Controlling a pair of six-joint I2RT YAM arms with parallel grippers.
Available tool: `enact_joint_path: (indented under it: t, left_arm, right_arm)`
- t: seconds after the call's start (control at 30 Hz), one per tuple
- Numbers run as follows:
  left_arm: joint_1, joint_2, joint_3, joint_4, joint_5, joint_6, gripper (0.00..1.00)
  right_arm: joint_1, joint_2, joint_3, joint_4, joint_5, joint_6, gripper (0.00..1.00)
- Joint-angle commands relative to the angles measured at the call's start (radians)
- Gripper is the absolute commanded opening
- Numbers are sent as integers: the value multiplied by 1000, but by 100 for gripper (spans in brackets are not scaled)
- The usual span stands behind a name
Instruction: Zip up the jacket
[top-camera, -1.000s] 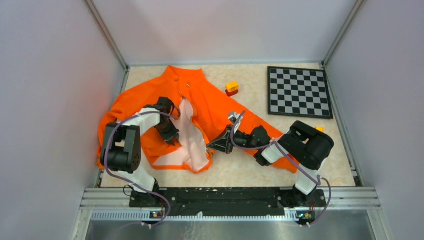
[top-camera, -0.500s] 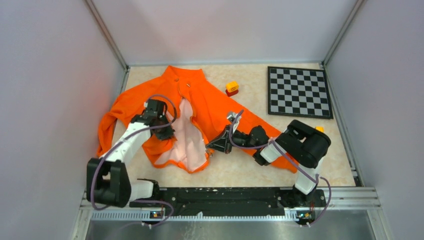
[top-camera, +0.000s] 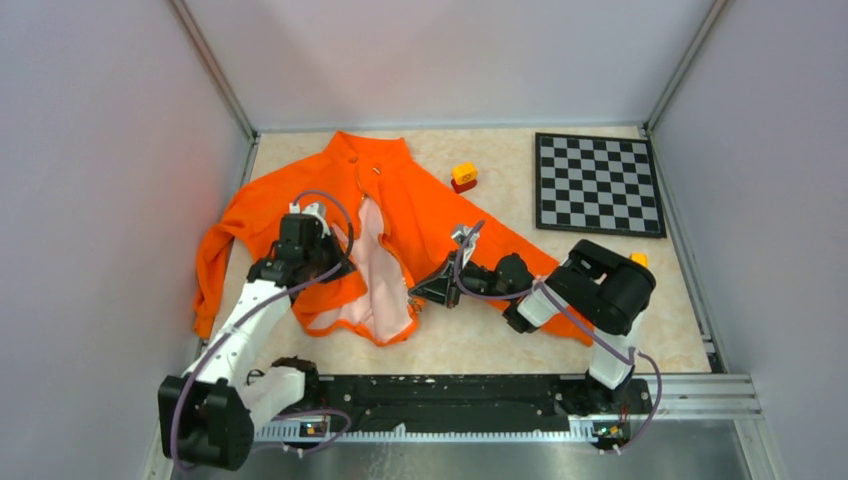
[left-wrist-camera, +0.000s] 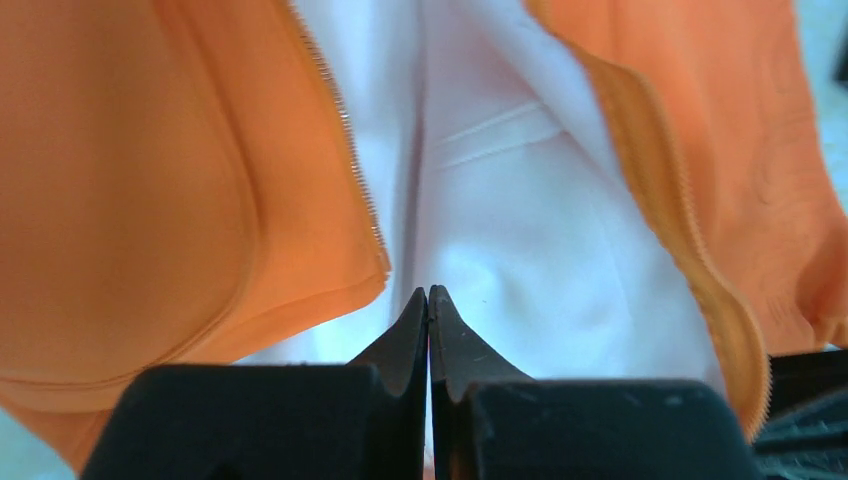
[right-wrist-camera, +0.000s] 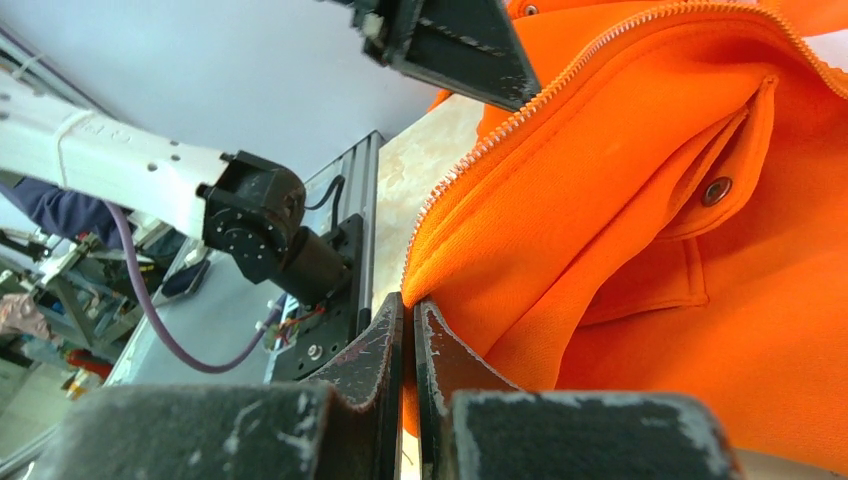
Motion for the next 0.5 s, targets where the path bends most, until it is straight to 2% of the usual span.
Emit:
enact_joint_path:
  t: [0.0,0.07,0.13,0.2,0.3,0.47]
  left_arm:
    - [1,-149,-105,194,53,14,4]
    - [1,-140,-101,154,-14,3,28]
    - [1,-88,-63,80,-93,15,35]
    - [1,-14,-15,21,-128,15,48]
    - [-1,102,62,-54,-131,-33,55]
    - [-10,208,92,-69,-193,-125,63]
  right_arm:
    - [23,20,13,221,67,17,0]
    - [24,11,10,221,69,3,0]
    - [25,0,2,219,73,-23,0]
    - [23,-10,-3,211,75,-42,0]
    - [24,-14,1,196,75,-46,0]
    - [24,10,9,221,62,-11,0]
